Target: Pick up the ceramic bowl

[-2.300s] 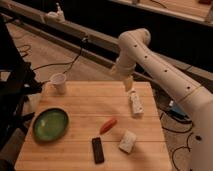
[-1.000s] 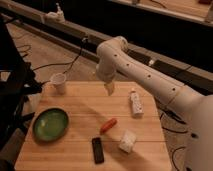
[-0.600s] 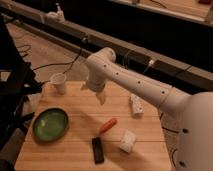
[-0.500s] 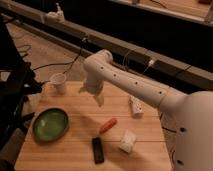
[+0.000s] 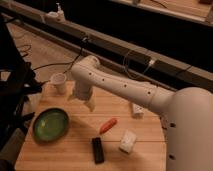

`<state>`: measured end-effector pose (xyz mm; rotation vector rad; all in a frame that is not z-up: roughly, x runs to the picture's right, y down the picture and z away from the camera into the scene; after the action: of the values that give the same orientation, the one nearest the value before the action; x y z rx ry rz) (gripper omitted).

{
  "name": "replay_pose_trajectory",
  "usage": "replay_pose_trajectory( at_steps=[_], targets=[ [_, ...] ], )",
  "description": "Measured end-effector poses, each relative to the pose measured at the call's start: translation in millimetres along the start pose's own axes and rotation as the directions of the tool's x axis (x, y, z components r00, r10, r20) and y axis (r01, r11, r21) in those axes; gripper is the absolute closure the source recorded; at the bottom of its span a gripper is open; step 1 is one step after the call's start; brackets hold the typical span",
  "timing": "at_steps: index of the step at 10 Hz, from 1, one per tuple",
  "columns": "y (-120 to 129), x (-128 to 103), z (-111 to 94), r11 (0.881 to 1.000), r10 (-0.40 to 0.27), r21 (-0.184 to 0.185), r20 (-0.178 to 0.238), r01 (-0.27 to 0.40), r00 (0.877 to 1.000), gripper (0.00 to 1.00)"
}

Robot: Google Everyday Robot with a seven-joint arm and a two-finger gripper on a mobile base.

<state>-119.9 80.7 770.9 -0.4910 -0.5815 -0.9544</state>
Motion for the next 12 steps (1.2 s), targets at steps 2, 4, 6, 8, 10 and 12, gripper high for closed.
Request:
replay_pose_trajectory(
  at_steps=[2, 4, 6, 8, 10, 12],
  targets=[
    [-2, -2, 0, 1.0, -0.003, 0.003, 0.007, 0.003, 1.0, 0.2],
    [2, 4, 2, 1.0, 0.012, 0.021, 0.008, -0.013, 1.0, 0.2],
    [-5, 1, 16, 0.998, -0.015, 0.061, 0.036, 0.013, 0.999, 0.2],
    [-19, -10, 33, 0.993, -0.057, 0.11, 0.067, 0.05, 0.996, 0.2],
    [-26, -23, 54, 0.986, -0.108, 0.135, 0.101, 0.094, 0.989, 0.2],
    [-30, -43, 78, 0.981, -0.16, 0.132, 0.153, 0.14, 0.975, 0.2]
  ],
)
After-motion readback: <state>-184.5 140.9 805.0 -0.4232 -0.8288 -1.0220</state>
